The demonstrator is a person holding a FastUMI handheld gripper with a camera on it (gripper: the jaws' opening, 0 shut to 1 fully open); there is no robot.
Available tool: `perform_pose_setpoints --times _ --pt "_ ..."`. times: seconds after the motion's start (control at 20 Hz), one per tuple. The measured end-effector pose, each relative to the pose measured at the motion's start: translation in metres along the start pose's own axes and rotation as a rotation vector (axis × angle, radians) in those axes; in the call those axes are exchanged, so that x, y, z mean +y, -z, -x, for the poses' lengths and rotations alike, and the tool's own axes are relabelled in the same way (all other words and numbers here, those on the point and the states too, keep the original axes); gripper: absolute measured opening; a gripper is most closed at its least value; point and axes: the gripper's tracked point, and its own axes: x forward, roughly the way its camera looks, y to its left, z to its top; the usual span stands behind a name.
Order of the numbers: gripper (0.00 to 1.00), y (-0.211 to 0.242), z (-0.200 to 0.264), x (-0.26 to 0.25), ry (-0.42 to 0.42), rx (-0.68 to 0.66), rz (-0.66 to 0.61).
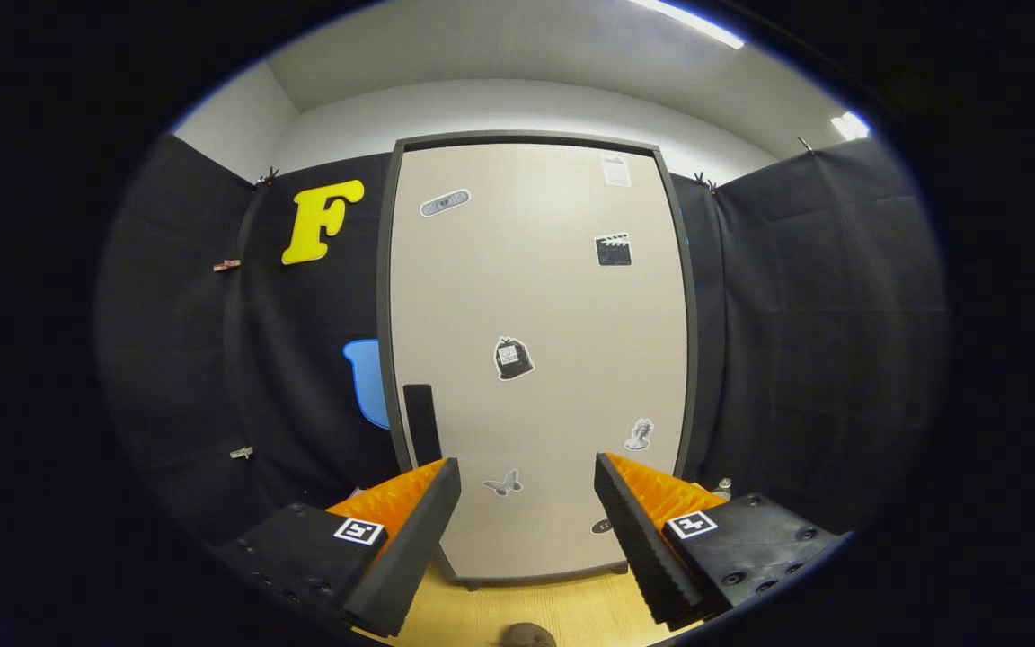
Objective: Open the shoe cabinet door, grab the shoes and put them into the shoe cabinet, then close the shoe cabinet door.
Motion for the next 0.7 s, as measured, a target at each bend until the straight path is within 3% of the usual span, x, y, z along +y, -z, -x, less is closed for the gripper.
perform_pose_setpoints --times 0.35,0.7 --pt "0.98 0.016 -0.021 0.030 -0.036 0.020 -0.042" --pt "0.97 0.038 -0.076 0.077 -0.091 0.044 -0.043"
